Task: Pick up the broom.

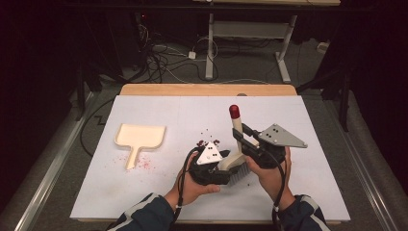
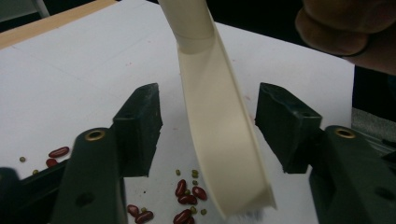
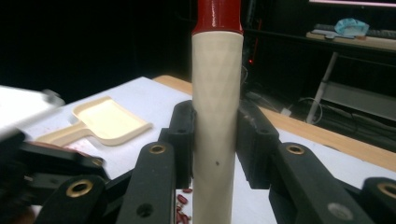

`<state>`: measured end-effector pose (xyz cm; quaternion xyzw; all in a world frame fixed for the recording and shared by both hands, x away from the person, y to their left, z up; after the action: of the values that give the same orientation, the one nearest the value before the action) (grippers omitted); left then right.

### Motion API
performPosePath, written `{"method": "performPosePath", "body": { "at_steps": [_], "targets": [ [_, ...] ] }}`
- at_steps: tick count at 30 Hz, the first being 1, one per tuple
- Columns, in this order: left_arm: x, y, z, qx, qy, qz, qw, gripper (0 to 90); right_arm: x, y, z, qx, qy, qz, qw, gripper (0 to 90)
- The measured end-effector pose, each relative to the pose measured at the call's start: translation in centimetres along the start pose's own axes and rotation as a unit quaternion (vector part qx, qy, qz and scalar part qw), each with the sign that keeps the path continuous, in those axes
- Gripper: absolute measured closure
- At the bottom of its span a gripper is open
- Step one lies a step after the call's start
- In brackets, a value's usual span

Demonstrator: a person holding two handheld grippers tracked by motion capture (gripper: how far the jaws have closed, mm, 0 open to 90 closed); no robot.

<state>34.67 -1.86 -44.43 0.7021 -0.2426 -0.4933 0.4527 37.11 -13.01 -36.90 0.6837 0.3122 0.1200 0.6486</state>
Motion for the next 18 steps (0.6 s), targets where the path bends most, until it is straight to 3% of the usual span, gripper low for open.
{"method": "performPosePath", "body": {
  "at_steps": [4, 9, 11, 14, 16, 18],
  "targets": [
    [-0.4, -0.3, -0.3, 0.009, -0.011, -0.002, 0.9999, 58.0, -0.3, 0.1, -1.0, -0.010, 0.013, 0.000, 0.9999, 69.8],
    [-1.4, -0.4, -1.0, 0.018, -0.010, -0.011, 0.9997, 63.7, -0.9, 0.5, -1.1, -0.008, 0.029, 0.004, 0.9995, 69.5],
    [-1.9, -0.5, -1.2, 0.027, -0.024, -0.013, 0.9993, 64.3, -1.2, 0.5, -1.1, -0.010, 0.047, 0.000, 0.9988, 69.0],
    [-3.1, -0.7, -1.6, 0.051, -0.030, -0.020, 0.9981, 66.1, -1.7, 0.8, -1.1, -0.026, 0.096, -0.013, 0.9949, 62.0],
    [-3.8, -0.8, -1.7, 0.062, -0.033, -0.024, 0.9973, 66.1, -2.1, 0.9, -1.0, -0.036, 0.112, -0.016, 0.9929, 56.0],
    [-4.2, -0.9, -1.9, 0.068, -0.035, -0.027, 0.9967, 66.1, -2.4, 0.9, -0.9, -0.054, 0.147, -0.029, 0.9872, 50.3]
  ]
}}
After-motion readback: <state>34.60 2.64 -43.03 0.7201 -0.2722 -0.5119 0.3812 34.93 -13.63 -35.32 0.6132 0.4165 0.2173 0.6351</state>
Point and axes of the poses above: each handheld gripper's, and its own axes: x roughly forward along the jaws, y roughly out of its top, z roughly to its right, the point moved 6 cm from there along x, roughly forward along the jaws, and after that the axes turned 11 degrees about x, right-handed, at the moved point
